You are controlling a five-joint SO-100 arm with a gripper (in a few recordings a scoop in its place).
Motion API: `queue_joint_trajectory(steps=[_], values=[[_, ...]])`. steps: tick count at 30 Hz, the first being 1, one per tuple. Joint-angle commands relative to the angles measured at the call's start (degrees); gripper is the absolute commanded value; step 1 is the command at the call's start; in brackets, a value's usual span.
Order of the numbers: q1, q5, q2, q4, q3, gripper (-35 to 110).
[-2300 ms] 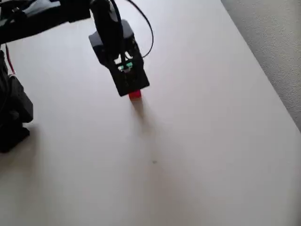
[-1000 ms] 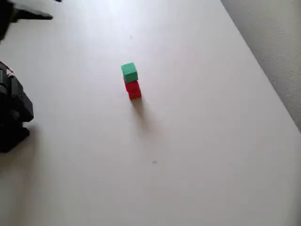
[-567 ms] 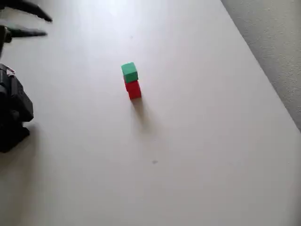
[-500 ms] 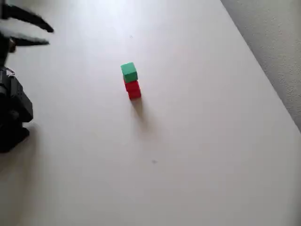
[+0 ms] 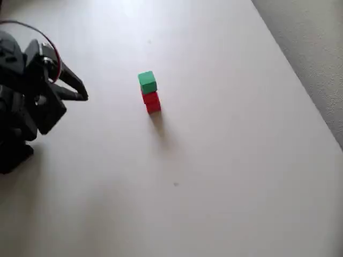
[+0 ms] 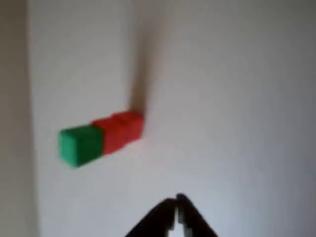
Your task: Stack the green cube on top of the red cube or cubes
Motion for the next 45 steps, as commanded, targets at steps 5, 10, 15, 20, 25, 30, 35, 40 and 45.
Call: queue_joint_trajectory(steps=[5, 10, 15, 20, 25, 30, 35, 40, 45], values=[[0.18, -0.09, 2.72, -4.13, 7.65, -2], [-0.44, -0.26, 7.47, -4.04, 12.83, -2], [-0.79, -0.62, 12.22, -3.52, 17.4, -2], [-0.44, -1.41, 16.52, -2.64, 20.48, -2], [0.26, -0.97, 16.87, -2.37, 20.48, -2], [0.0, -1.05, 16.87, -2.29, 20.48, -1], [0.0, -1.14, 16.87, -2.29, 20.48, -2], [0.0, -1.14, 16.87, -2.29, 20.48, -2], [0.0, -1.14, 16.87, -2.29, 20.48, -2]])
